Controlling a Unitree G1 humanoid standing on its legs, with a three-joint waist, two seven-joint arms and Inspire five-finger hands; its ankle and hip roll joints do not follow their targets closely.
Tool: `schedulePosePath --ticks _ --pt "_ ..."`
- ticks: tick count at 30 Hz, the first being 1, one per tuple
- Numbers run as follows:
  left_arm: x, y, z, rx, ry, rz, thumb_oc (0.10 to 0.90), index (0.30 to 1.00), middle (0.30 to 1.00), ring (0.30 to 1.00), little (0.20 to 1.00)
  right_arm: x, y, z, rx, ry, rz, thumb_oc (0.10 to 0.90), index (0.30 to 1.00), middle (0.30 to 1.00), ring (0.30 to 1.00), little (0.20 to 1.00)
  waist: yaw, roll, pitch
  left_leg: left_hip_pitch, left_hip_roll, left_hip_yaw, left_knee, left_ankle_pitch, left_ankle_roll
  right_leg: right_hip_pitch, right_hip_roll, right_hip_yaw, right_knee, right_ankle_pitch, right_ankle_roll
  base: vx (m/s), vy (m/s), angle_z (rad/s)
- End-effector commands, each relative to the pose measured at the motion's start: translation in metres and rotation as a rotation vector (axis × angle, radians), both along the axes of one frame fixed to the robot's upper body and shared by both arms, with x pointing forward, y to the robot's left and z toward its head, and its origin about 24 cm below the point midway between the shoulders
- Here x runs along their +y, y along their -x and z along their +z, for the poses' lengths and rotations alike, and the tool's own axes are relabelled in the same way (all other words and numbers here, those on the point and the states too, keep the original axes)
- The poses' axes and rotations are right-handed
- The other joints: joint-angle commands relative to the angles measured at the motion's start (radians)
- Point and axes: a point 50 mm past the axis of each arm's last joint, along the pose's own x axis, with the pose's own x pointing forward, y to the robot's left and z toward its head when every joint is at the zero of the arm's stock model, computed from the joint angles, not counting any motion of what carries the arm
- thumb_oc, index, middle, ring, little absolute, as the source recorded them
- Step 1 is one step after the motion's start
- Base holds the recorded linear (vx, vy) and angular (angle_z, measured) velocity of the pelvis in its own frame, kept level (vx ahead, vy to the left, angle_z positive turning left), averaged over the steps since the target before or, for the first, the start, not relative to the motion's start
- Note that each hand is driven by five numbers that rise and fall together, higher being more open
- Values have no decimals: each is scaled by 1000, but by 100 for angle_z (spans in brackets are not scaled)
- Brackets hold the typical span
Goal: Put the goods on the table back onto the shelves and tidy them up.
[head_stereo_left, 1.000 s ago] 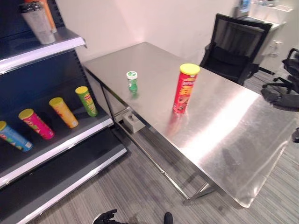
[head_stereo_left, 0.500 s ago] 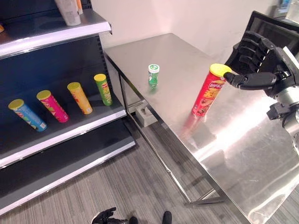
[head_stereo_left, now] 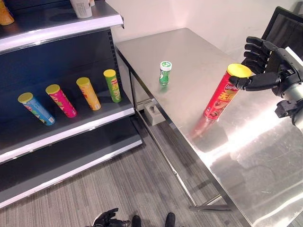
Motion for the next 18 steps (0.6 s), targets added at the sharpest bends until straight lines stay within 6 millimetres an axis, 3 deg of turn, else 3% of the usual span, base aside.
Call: schedulePosePath --ticks 1,18 --pt "12 4 1 21 -46 -64 800 900 900 900 900 16 7 62 -215 86 59 800 900 900 900 900 39 -56 -57 26 62 97 4 -40 -92 61 -32 35 7 -66 92 10 -15 7" --pt "13 1 3 6 -55 -77 800 900 900 900 900 17 -5 63 -93 347 -13 800 900 900 900 900 37 -63 -59 29 65 98 4 -42 -96 61 -33 34 7 -69 92 2 -2 1"
